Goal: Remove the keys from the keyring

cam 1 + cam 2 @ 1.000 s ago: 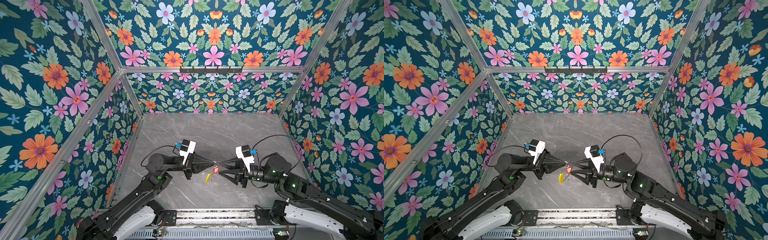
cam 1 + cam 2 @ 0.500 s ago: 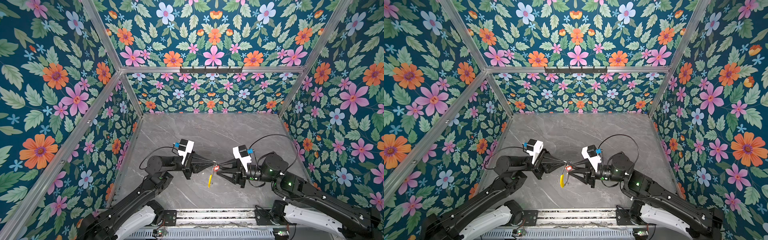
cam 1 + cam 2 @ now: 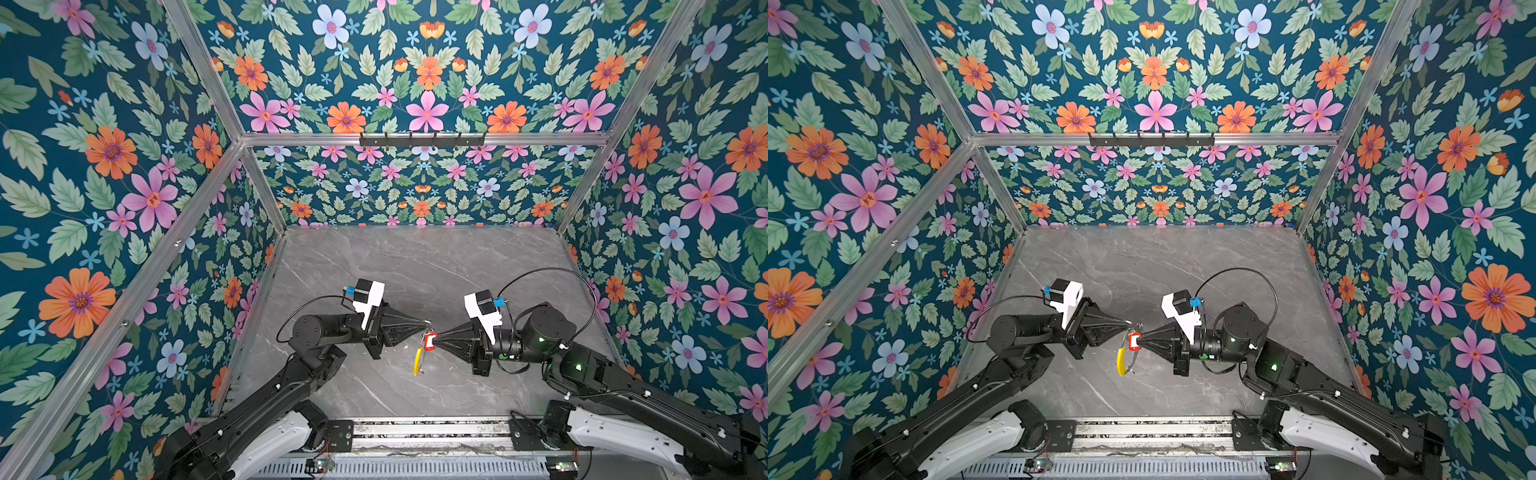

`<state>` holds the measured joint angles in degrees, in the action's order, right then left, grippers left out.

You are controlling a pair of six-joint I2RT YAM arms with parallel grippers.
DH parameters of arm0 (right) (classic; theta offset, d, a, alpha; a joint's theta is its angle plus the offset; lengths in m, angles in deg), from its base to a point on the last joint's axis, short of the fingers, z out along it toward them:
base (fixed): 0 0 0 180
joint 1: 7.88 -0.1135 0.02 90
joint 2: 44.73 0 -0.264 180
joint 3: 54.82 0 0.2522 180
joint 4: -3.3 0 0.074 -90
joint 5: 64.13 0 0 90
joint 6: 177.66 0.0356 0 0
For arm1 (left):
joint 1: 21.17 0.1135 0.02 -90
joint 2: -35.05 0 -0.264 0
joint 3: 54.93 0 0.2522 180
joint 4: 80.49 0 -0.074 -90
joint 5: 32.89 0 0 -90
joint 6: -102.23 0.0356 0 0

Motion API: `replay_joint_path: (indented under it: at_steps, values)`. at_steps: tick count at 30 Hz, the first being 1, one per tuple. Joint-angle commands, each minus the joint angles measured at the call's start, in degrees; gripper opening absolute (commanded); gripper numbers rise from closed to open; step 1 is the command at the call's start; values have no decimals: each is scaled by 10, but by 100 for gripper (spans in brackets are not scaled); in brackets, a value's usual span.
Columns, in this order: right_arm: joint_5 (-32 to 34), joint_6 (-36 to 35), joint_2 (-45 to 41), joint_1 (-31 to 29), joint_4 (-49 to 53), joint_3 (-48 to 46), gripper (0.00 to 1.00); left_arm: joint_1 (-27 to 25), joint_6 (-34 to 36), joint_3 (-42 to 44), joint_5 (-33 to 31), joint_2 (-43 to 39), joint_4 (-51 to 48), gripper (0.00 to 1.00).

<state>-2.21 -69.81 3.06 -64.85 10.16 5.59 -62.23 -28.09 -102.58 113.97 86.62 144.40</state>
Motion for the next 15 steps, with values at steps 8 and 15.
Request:
replay_joint_path:
  at_steps: [8, 15]
  values:
    - [-11, -6, 18, -8, 0, 14, 0, 0, -6, 7, -23, -2, 51, 0]
    - [18, -8, 33, -15, 50, 25, 0, 1, -7, 5, -16, -11, 51, 0]
